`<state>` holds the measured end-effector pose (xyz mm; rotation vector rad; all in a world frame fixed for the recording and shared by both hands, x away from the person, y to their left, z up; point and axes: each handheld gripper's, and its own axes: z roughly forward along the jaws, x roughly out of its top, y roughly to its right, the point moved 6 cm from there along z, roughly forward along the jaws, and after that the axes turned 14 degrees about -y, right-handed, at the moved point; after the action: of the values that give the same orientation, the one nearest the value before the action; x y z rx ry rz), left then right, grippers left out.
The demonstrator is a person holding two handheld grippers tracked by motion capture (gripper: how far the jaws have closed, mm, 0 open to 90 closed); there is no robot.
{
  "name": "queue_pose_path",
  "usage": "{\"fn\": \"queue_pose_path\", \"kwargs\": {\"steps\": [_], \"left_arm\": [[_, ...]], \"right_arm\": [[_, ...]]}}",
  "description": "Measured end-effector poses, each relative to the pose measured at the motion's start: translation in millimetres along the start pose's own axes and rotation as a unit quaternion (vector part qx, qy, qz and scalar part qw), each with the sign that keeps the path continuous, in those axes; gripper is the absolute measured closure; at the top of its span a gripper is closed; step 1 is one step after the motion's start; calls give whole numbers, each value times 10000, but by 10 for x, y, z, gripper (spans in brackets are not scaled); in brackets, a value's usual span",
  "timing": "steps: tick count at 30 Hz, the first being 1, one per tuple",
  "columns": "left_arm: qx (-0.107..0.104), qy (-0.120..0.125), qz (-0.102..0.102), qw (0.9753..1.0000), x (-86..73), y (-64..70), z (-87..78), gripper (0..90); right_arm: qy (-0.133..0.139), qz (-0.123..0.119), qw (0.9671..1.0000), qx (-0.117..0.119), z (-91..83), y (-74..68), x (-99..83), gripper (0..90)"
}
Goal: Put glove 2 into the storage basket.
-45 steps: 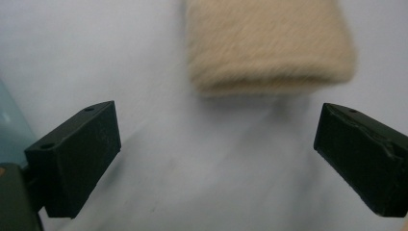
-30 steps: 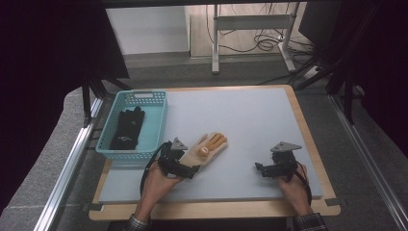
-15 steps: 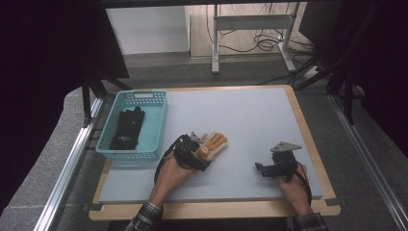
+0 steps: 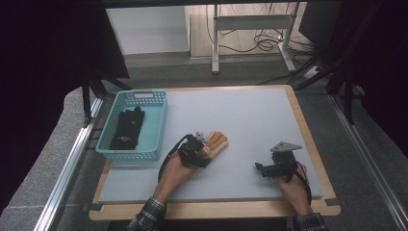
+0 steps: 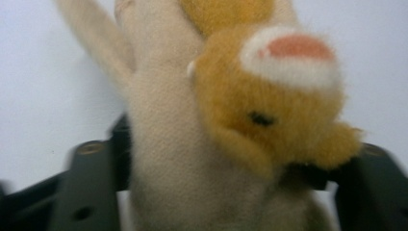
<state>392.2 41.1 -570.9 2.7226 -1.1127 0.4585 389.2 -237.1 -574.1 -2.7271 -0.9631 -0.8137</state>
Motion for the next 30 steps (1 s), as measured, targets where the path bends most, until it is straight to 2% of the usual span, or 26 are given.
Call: {"fn": "queue_pose_path", "kwargs": {"steps": [4,8,14,19,20,21,30], "left_arm": [[29,-20,-1,10000,0,18,-12,525],[-6,-20,-41,10000,-5,19,-26,574],[-228,185,-174,9994,-32,-45,-77,615],[-122,311,-182,9993,-36,-91,-155,645],[-105,340,-190,9992,-35,-98,-174,695],[-125,388,-192,9990,-29,-119,-218,706],[-87,482,-333,9982,-4,-196,-330,736]], "right_arm": [[0,1,10000,0,0,0,0,78],[-1,0,10000,-1,0,0,0,78],[0,-1,10000,2,0,0,0,78],[-2,1,10000,2,0,0,0,78],[-2,2,10000,1,0,0,0,78],[-2,2,10000,2,0,0,-1,78],[-2,-1,10000,-1,-1,1,-1,78]]}}
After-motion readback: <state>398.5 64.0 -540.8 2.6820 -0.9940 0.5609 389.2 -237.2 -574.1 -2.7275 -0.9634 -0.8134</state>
